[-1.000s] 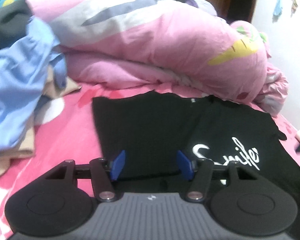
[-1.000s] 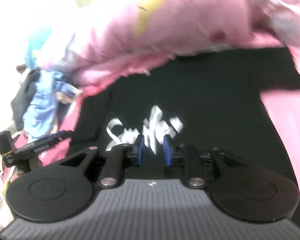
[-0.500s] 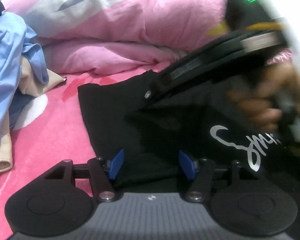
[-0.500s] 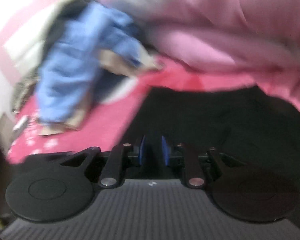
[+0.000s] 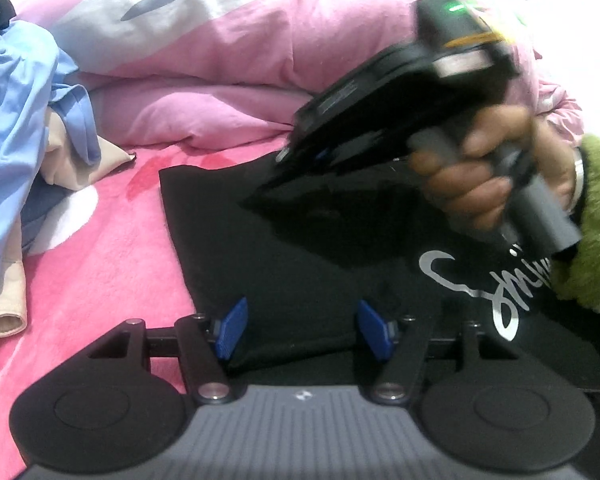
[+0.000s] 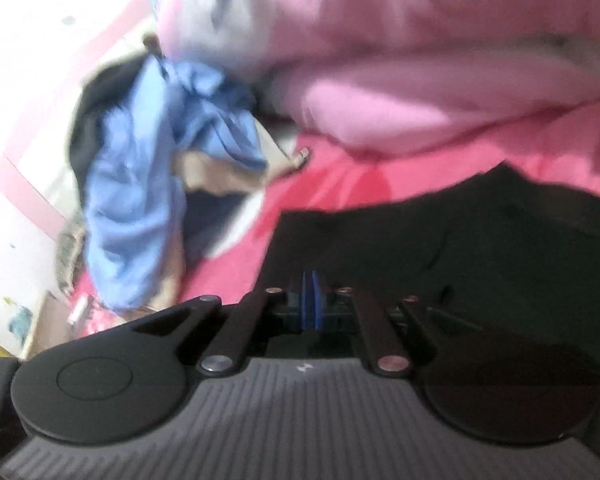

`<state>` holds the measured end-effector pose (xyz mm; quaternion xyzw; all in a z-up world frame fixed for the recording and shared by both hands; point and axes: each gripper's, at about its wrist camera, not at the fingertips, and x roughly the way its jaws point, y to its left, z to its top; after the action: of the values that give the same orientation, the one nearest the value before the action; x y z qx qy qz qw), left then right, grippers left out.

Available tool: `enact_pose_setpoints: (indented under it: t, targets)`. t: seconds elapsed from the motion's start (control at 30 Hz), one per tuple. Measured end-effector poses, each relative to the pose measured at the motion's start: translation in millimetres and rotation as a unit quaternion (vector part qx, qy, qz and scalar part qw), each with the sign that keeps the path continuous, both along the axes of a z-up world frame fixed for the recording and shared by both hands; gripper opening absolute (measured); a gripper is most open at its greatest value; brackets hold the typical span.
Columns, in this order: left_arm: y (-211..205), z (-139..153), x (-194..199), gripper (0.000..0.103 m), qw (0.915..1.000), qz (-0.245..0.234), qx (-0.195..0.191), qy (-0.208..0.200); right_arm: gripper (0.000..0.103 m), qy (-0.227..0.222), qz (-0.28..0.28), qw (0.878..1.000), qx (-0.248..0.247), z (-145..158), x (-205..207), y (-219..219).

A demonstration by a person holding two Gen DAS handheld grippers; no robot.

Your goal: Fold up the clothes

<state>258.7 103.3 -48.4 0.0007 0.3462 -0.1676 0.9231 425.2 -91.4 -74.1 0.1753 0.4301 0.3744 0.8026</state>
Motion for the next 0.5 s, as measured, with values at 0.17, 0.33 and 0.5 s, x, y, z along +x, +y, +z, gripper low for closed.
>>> enact_pose_setpoints:
  t: [0.17, 0.33, 0.5]
  targets:
    - [2, 0, 0, 0.063, 1.0, 0.0, -0.008, 0.002, 0.005, -0.002, -0.125, 0.992, 0.014, 5, 16, -50]
    - [2, 0, 1, 0.064, 0.9999, 0.0, -0.01, 0.003, 0.005, 0.026, -0.011, 0.998, 0.054, 15, -21, -44]
    - [4, 0, 1, 0.064, 0.9999, 0.0, -0.012, 0.003, 0.0, 0.076, -0.038, 0.996, 0.036, -17, -7, -46]
